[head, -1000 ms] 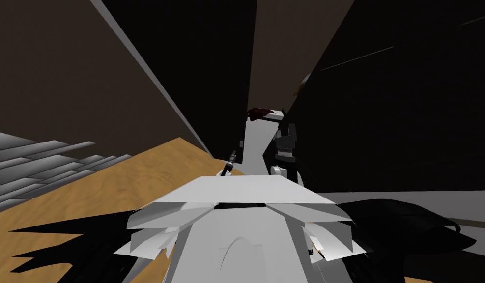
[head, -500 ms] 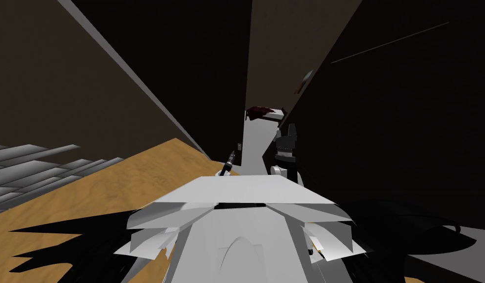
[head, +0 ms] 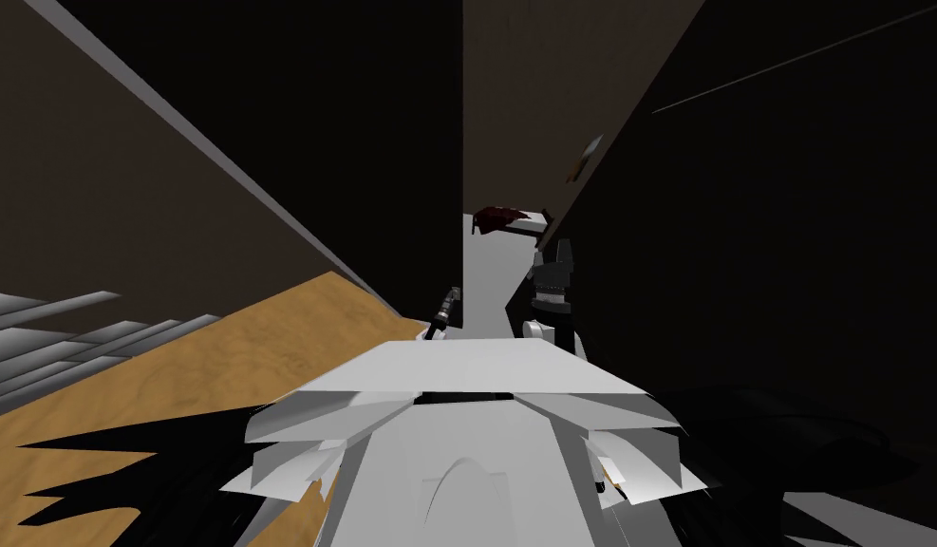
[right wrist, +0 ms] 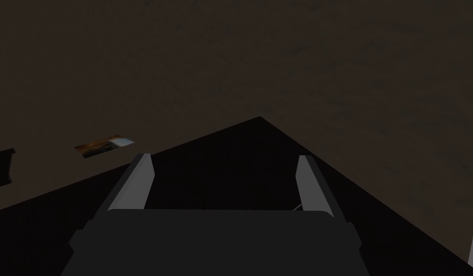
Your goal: Push the door open
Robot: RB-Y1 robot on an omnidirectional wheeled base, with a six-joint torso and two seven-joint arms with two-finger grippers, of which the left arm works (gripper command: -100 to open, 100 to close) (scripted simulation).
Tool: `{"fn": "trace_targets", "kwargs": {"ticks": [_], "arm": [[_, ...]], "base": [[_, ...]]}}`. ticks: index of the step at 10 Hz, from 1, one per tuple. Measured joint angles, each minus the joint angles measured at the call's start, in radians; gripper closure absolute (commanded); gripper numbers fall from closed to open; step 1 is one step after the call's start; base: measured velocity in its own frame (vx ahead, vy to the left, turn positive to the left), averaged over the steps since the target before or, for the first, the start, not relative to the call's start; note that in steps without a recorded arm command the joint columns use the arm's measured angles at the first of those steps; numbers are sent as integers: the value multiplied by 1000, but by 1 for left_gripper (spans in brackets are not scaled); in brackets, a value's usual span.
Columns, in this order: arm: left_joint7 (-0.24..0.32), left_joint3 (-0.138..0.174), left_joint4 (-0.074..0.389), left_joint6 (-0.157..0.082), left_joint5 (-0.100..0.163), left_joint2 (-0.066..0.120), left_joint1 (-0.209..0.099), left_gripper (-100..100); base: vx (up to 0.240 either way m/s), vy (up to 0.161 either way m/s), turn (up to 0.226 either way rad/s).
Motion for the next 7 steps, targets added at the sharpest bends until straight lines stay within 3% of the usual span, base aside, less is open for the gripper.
{"fn": "trace_targets", "kwargs": {"ticks": [2,3,7], "arm": [[-1,4,1,-4,0,-11,0,-100],[-2,4,0,-4,0,-12,2,100],[-2,3,2,-2,0,-12,0,100]], "base": [[124,-48,0],[-13,3,-13],[-14,6,-4]]}}
